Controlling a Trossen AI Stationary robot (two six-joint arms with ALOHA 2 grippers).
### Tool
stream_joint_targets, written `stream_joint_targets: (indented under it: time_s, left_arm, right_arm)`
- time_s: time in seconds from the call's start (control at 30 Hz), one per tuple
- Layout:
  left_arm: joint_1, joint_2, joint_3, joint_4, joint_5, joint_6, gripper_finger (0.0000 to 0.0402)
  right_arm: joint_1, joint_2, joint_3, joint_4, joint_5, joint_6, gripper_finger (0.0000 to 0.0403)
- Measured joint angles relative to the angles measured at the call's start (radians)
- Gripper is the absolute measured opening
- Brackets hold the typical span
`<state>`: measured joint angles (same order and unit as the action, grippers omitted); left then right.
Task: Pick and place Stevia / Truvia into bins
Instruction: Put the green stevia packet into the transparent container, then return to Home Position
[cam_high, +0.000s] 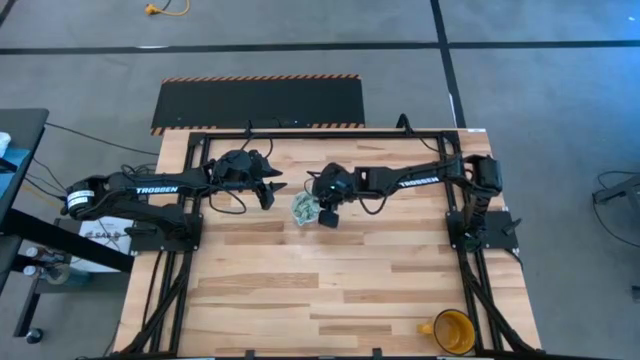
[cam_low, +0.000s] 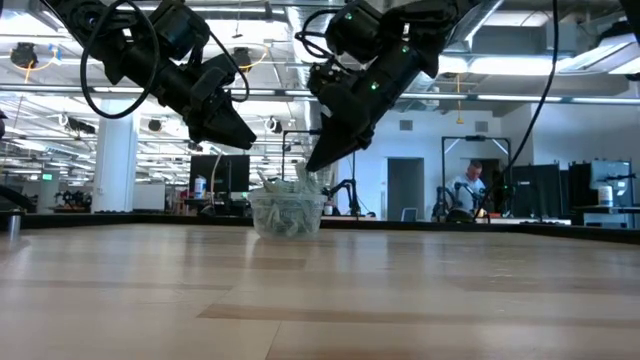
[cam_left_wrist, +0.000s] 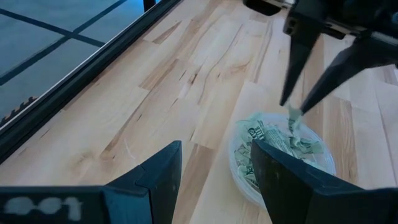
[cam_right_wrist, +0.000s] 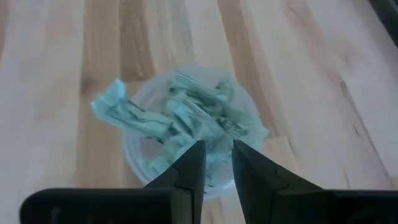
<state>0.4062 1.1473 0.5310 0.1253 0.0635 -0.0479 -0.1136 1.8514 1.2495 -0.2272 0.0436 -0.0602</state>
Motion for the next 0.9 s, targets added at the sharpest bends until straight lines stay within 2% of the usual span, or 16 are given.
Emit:
stream_joint_targets:
  time_s: [0.23,0.5,0.63,0.77,0.9]
  left_arm:
    - [0.0,0.0,0.0,-0.001,0.0,0.0,0.0183]
    - [0.0,0.0,0.0,-0.001,0.0,0.0,0.0183]
    - [0.0,0.0,0.0,-0.001,0.0,0.0,0.0183]
    - [0.0,0.0,0.0,-0.004,0.0,0.0,0.0183]
    - [0.0,0.0,0.0,-0.004,0.0,0.006,0.0183]
  right_arm:
    - [-0.008,0.002,-0.002,-0.002,-0.013,-0.002,0.0082]
    - [-0.007,0.002,-0.002,0.0,-0.016,-0.001,0.0143]
    - [-0.015,-0.009,-0.002,-0.002,-0.011,-0.02,0.016]
    - [-0.022,-0.06,-0.002,-0.013,0.024,-0.049,0.0159]
    - [-0.026,-0.138,-0.002,-0.089,0.048,-0.06,0.0141]
